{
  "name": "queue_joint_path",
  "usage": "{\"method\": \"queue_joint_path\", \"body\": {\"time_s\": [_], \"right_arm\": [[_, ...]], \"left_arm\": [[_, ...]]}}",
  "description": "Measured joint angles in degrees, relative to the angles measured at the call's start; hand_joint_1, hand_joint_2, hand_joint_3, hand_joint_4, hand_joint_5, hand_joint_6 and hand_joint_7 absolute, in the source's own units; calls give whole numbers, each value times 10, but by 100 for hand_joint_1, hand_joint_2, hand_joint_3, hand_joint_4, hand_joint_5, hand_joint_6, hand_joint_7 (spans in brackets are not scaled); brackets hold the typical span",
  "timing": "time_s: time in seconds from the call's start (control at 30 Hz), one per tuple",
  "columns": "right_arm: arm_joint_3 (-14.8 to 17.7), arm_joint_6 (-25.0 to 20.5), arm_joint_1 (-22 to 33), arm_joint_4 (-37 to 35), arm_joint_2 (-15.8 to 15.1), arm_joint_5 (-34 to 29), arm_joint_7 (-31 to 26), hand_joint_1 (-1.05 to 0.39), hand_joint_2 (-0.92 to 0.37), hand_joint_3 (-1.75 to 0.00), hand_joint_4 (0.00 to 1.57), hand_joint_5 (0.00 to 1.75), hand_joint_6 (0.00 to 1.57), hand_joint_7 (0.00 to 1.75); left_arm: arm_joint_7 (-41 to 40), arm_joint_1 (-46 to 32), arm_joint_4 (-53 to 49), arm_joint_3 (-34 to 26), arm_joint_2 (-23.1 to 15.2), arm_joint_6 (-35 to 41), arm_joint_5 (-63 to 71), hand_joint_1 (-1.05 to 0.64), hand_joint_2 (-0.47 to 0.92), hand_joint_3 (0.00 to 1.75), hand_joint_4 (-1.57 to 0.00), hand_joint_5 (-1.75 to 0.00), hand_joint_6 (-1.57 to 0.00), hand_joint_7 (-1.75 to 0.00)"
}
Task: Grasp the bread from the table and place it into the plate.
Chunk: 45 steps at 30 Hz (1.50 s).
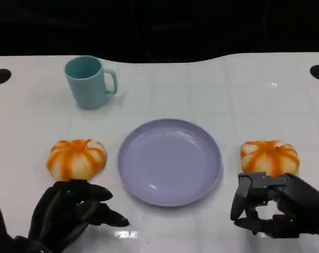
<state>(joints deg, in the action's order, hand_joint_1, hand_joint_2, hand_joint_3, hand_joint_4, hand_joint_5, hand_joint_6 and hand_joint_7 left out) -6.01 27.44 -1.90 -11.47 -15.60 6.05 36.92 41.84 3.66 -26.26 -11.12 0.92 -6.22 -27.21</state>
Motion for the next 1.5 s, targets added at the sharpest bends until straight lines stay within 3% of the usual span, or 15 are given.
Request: {"method": "queue_joint_path", "body": {"time_s": [0.23,0.43,0.7,0.9,1.17,1.33,1.5], "right_arm": [[0,-6,0,2,0,0,-7,-44,-92,-19,70,171,67,128],[5,-6,0,13,0,0,-25,-39,-92,-17,65,168,59,119],[12,71,-1,-3,9,-2,-48,-37,-92,-13,44,114,41,78],[26,148,-6,-11,8,-53,-93,-43,-92,-11,27,97,32,65],[54,237,-30,-26,-5,-137,-170,-47,-92,-9,14,80,30,52],[61,237,-35,-21,-24,-181,-201,-46,-92,-2,5,72,30,37],[77,206,-34,13,-48,-251,-236,-47,-89,0,1,59,32,16]], "left_arm": [[0,0,0,0,0,0,0,-100,79,0,-157,-23,-157,0],[0,0,0,0,0,0,0,-100,79,0,-157,-23,-156,0],[0,0,0,0,0,-1,0,-99,79,0,-157,-23,-157,0],[0,0,0,0,0,-2,1,-100,79,0,-157,-23,-157,0],[0,0,-1,-1,0,-2,0,-99,78,0,-157,-24,-157,0],[0,0,-1,-1,0,-2,0,-99,78,0,-157,-23,-157,0],[0,0,-2,-1,0,-4,1,-99,79,0,-157,-23,-157,0]]}}
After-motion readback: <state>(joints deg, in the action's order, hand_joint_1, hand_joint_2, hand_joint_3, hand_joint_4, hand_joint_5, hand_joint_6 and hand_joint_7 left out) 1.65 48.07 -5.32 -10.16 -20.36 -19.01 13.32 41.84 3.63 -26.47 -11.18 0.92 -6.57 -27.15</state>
